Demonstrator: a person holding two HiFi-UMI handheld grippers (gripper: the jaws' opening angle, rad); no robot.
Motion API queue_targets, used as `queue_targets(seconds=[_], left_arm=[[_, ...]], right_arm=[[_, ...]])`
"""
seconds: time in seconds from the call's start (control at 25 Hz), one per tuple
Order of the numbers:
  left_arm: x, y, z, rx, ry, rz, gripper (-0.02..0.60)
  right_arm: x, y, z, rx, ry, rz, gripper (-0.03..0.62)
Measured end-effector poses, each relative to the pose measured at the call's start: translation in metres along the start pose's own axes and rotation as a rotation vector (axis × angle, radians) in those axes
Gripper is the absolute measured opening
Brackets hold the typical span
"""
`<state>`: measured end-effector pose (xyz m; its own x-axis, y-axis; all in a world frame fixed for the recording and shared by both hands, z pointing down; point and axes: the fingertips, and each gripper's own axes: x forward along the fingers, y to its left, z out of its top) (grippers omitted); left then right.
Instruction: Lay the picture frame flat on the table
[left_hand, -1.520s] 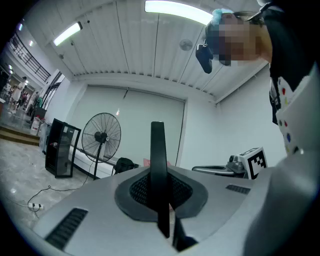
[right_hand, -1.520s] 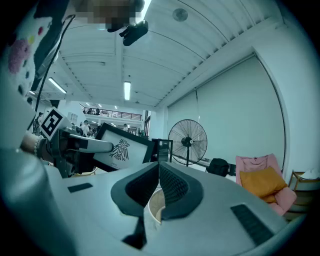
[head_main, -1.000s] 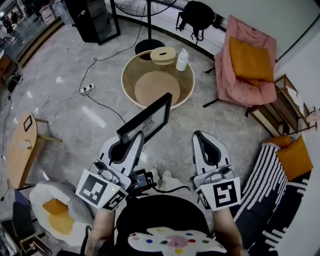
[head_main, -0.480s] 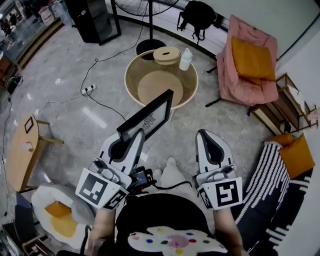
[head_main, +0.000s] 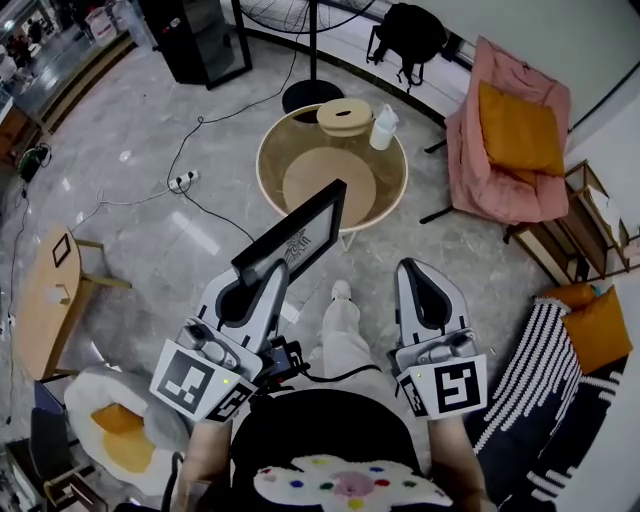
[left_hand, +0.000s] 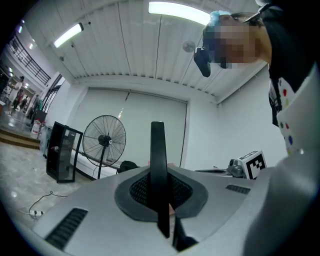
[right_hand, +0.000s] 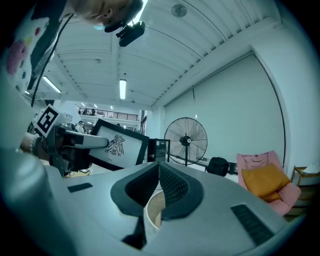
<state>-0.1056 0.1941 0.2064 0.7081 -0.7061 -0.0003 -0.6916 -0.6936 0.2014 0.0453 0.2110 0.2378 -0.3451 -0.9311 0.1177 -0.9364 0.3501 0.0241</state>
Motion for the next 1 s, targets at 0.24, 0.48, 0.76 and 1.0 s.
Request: queue_targets(seconds=[0.24,0.48,0.76,1.0], left_arm=[[0.045,0.022,0.004,0.0,-0.015,0.011,0.025],[0.094,0.046,0.011,0.001,-0.027,0.028,0.025],[0.144,0.073,0.022,0.013,-0.036,0.06,0.025],[0.174,0.093,0.025,0.011,-0.032,0.093,0.025]], right_arm=[[0.043,-0.029,0.0,-0.007,0.01,0.032,0.035],[0.089,-0.066,0.006,-0.017,0.008,0.059,0.035],[0.144,-0.1,0.012,-0.019,0.007,0.112,0.035],[0.178,-0.122,0.016,-0.016,0.01,0.141,0.035]])
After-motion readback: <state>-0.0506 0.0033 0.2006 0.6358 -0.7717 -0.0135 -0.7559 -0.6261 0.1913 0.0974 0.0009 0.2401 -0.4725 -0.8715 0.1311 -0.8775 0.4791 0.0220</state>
